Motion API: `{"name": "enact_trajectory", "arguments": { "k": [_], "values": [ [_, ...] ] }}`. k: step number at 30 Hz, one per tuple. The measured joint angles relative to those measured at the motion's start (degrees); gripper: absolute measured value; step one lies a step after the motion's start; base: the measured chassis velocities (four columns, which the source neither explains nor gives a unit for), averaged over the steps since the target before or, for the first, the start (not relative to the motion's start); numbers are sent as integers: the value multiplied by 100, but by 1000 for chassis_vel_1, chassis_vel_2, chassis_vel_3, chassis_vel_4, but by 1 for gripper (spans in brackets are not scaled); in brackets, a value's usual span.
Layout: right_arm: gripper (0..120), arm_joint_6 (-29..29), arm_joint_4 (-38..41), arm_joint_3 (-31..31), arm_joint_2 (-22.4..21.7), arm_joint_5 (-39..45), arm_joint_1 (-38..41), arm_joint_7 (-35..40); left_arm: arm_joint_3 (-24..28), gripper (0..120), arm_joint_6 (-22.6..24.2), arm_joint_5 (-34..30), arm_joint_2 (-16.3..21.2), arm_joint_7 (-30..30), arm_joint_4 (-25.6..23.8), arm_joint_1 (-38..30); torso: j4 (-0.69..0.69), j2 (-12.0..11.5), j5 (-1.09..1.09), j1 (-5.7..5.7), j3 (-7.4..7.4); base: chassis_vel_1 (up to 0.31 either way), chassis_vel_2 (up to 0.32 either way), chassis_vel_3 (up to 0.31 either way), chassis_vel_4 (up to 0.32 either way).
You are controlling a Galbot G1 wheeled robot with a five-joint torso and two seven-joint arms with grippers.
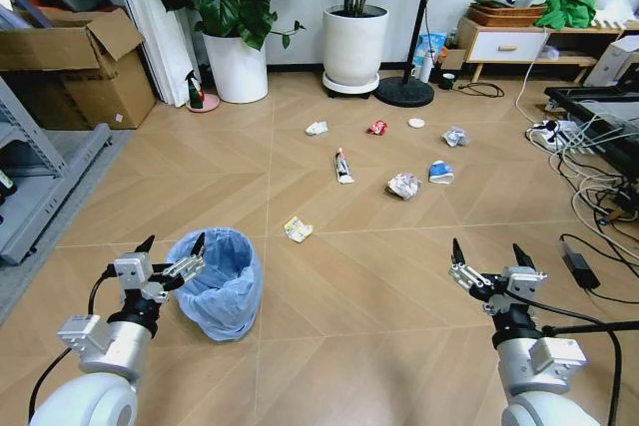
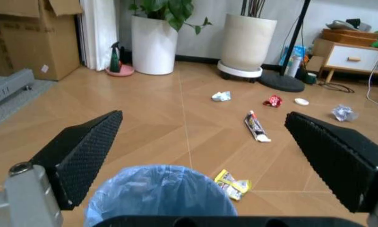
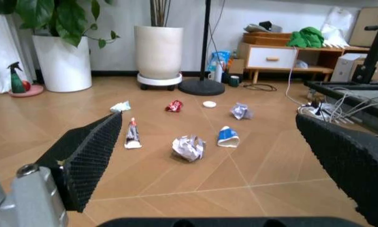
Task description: Pick up the trash bin and place the garbage on the floor into it.
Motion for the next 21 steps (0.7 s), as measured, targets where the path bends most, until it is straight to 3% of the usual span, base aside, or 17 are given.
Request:
{"name": "enact_trajectory", "arguments": {
  "k": [12, 21],
  "values": [
    [100, -28, 19, 7, -21, 34, 5, 10, -4, 100, 12, 3, 43, -15, 26, -53, 0, 0, 0, 0, 0, 0, 0, 0, 0],
    [100, -52, 2, 20, -78, 52, -4, 15, 81, 100, 249, -33, 259, -186, 334, -356, 0, 0, 0, 0, 0, 0, 0, 0, 0]
  ]
}}
